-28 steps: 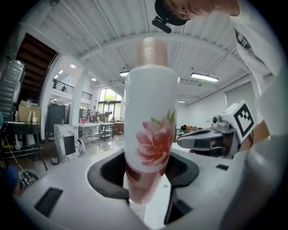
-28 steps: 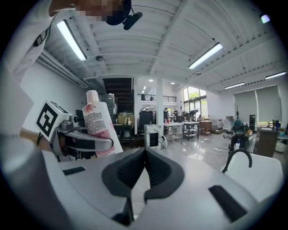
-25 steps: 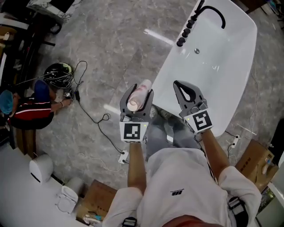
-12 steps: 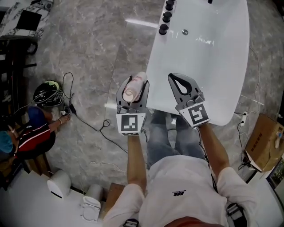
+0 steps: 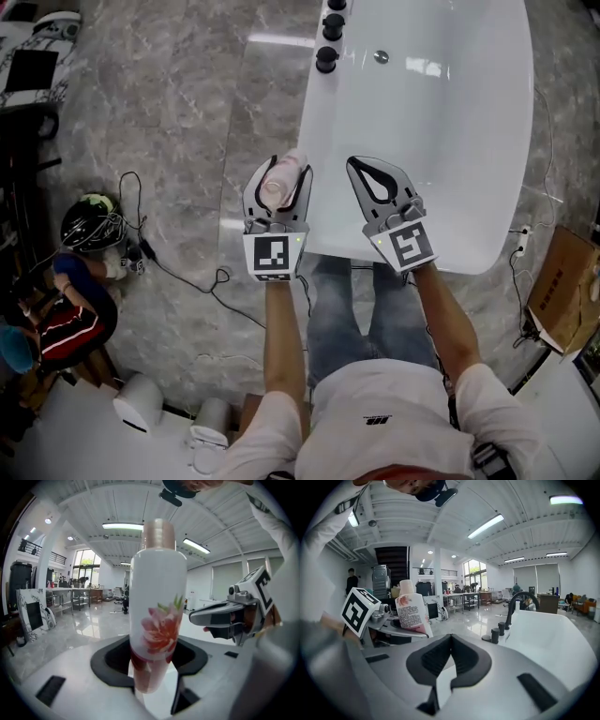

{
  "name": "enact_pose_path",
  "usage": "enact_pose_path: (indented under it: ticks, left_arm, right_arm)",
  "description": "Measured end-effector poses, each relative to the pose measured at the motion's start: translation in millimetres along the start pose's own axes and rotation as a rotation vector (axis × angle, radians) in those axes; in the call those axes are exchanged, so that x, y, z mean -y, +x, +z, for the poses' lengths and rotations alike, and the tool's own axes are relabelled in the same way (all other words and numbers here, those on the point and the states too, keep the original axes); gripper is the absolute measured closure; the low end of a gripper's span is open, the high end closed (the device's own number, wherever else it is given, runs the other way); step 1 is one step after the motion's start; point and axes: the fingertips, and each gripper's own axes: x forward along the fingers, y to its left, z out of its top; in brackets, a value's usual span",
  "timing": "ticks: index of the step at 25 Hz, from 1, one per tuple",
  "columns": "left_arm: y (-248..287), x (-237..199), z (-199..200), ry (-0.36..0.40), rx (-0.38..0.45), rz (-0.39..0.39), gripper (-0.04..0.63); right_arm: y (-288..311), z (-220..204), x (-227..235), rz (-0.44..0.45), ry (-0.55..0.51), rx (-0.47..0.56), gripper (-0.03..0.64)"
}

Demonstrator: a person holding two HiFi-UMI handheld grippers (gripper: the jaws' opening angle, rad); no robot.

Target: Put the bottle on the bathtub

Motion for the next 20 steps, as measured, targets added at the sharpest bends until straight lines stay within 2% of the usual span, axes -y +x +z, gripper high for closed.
enact_pose_path:
  ticks: [12, 20]
  left_arm:
    - [73, -4, -80, 0.018, -0.067, -0.044, 0.367]
    - [86, 3, -101, 0.027, -0.068, -0.052, 0.365]
  right_arm:
    - [32, -73, 28, -0.034, 0.052, -0.042, 0.624]
    - [32, -97, 28, -0.043, 0.062, -0.053, 0.624]
